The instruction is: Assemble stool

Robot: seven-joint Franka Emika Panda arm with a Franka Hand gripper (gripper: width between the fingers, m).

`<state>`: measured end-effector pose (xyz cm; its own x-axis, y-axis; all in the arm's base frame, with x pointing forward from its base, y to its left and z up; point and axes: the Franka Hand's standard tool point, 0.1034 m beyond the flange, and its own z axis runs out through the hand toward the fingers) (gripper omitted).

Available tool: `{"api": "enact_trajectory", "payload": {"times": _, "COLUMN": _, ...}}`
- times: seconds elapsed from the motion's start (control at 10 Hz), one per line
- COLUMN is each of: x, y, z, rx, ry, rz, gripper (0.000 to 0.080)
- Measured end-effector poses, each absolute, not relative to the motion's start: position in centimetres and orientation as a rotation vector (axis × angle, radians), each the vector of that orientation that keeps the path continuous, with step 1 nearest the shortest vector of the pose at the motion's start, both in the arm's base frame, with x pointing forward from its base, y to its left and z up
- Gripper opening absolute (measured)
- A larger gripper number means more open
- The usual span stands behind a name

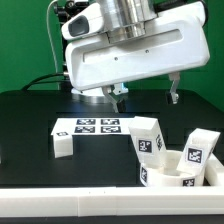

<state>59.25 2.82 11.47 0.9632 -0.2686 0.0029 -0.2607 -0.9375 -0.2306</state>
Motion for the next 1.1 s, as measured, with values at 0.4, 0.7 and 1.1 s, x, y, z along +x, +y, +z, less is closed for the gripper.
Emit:
{"api": "enact_trajectory", "payload": {"times": 0.4, "x": 59.6, "y": 2.3, "z": 11.0, "rx": -2.961, "ry": -0.121, "rz": -0.088, "gripper": 0.0648}}
{"api": "enact_trajectory", "payload": {"times": 0.7, "x": 59.8, "y": 2.2, "z": 10.8, "rx": -2.947, "ry": -0.498, "rz": -0.124, "gripper": 0.0648}}
{"api": "enact_trajectory", "payload": {"times": 1.1, "x": 61.4, "y": 2.9, "z": 10.9, "rx": -2.875, "ry": -1.025, "rz": -0.119, "gripper": 0.0648}}
